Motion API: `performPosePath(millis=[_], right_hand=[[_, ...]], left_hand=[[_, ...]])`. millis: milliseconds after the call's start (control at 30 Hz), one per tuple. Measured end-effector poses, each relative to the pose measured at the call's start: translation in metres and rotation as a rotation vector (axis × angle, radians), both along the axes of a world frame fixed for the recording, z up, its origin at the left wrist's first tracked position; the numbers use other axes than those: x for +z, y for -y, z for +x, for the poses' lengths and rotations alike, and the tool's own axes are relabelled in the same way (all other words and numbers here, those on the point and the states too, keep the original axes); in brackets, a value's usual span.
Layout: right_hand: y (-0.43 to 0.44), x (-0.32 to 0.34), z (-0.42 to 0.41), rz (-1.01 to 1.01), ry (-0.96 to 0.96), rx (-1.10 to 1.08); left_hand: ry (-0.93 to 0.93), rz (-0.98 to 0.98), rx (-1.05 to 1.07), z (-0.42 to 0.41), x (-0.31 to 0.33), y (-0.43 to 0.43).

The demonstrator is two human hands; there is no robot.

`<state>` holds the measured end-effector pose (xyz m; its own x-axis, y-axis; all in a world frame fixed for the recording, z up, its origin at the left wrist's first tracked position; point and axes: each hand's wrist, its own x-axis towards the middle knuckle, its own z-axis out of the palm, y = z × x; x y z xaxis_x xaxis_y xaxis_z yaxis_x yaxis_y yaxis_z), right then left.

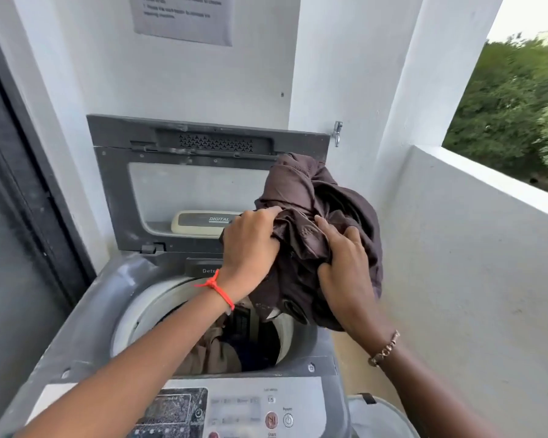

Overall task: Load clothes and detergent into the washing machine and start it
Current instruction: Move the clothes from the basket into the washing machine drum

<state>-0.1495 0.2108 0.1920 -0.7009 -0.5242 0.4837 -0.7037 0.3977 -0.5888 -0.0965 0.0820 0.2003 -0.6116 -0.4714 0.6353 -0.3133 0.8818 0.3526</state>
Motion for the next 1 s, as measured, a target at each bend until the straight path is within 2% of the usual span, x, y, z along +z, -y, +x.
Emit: performPosePath(millis=[267,467,600,667,800,933,1000], right_hand=[[0.088,-0.034,0.038,0.030,0.099,0.269],[0.135,-0.097,0.047,0.245,0.177,0.358],[0.151,-0.133,0.039,0.390,0.241,0.351],[0.157,-0.151,0.032,0.462,0.273,0.333],[0.164,-0.188,0.012,0.655,0.221,0.310],[0.166,-0.213,-0.011,0.929,0.358,0.370],[0.166,-0.227,-0.021,1.036,0.444,0.367]], left_hand=[[0.123,0.034,0.259,0.065,-0.027,0.075],[0.361,0.120,0.344,0.088,-0.097,0.112],[0.492,0.157,0.315,0.079,-0.138,0.131],[0.584,0.179,0.285,0.070,-0.156,0.140],[0.845,0.264,0.254,0.049,-0.185,0.146],[1.232,0.506,0.179,0.038,-0.215,0.148],[1.366,0.549,0.151,0.037,-0.228,0.151]])
